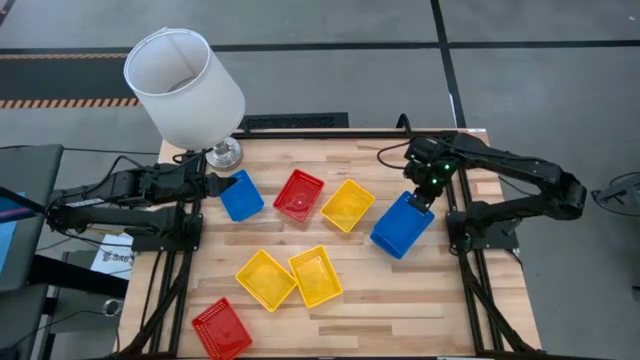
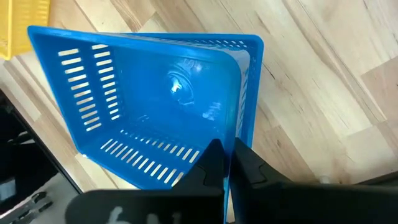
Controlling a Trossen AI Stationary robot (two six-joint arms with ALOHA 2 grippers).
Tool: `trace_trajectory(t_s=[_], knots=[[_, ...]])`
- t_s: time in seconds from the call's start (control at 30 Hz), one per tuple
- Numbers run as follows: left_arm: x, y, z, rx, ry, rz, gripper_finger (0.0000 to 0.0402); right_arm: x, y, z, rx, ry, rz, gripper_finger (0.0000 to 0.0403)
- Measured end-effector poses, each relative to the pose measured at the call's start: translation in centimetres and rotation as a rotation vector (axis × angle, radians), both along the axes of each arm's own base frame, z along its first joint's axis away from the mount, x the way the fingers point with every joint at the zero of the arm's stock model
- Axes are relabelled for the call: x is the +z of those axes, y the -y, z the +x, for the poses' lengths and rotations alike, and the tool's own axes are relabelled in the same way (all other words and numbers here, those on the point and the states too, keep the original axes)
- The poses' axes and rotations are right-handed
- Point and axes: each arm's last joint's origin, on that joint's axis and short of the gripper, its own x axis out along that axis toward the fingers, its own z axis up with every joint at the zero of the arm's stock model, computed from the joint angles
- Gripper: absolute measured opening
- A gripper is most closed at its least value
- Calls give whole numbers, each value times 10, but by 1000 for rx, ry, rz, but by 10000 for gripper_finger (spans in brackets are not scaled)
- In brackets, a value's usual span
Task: Stack baskets by color
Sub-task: Stack the bottom blue bin on the middle right blue bin
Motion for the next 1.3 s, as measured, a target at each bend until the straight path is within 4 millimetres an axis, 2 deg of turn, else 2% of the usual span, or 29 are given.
trace_trajectory(t_s=[0.37,0.63,1.07,1.3], knots=[[0,0,0,-1,-1,2,233,0,-1,0,-3,-2,3,19],[0,0,0,1,-2,4,233,-20,-8,-1,1,-41,50,19],[0,-1,0,20,3,3,233,-20,-7,0,-4,-25,47,28],[0,0,0,19,3,1,233,-20,-8,1,2,-25,49,62]])
